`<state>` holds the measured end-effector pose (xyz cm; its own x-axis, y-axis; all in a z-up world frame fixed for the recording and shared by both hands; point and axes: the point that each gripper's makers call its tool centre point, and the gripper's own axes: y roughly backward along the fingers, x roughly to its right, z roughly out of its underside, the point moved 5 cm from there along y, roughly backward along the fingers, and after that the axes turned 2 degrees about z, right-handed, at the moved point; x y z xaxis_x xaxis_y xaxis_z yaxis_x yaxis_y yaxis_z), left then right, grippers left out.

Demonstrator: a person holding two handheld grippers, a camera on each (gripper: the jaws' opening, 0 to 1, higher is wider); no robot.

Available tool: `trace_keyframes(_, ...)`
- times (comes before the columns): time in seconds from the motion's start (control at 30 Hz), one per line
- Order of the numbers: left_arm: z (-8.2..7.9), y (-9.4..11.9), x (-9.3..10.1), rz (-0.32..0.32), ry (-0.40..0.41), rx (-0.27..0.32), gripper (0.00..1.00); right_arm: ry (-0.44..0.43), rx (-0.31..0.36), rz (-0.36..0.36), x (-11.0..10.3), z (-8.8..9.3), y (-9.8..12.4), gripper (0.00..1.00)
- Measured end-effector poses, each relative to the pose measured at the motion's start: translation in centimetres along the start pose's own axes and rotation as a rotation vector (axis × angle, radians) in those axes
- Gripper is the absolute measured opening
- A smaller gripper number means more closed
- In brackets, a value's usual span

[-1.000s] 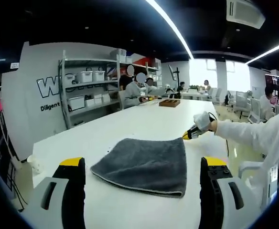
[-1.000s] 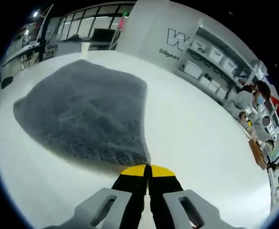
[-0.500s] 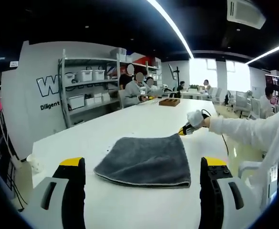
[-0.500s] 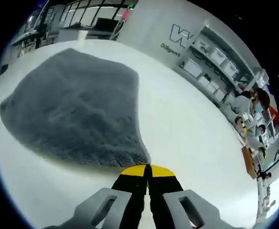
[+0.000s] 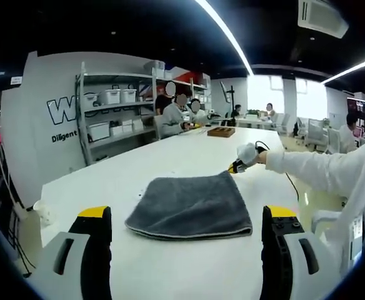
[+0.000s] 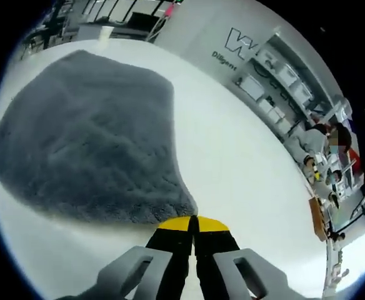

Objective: Open the folded towel by lifting each exposed corner and separating the folded layers until the towel lies flat within the target outline without major curled edges

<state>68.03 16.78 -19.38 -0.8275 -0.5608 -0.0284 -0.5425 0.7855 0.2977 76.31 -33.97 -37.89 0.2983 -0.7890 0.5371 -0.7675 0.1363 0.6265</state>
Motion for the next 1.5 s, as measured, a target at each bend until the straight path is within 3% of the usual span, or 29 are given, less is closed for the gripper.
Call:
trace_keyframes(0.2,0.3,-0.2,0.3,-0.003,0.004,-0.003,0.99,0.016,-0.014,0.018,0.9,-0.6,-1.3,0.0)
trace_keyframes(0.5,0.8,-0.5,-0.7,-0.018,0.03,-0.017,0.99,0.047,-0.03,0.029,2.4,-1.8,-3.5,0.0)
trace_keyframes(1.0,1.1,-1.7,-1.9,-0.046,0.069,-0.043,0.99,0.113,-0.055,0.04,4.8,-5.1,-7.4,0.0)
trace_keyframes(1.3,0.3,-1.1,-4.9,-0.061,0.066,-0.061,0.99,0.13,-0.077,0.044,6.2,-7.2,-10.4,0.0)
trace_keyframes(1.5,0.8,-2.4,-4.0,-0.06,0.058,-0.089,0.99,0.142,-0.083,0.046,7.0,-8.1,-11.9,0.0)
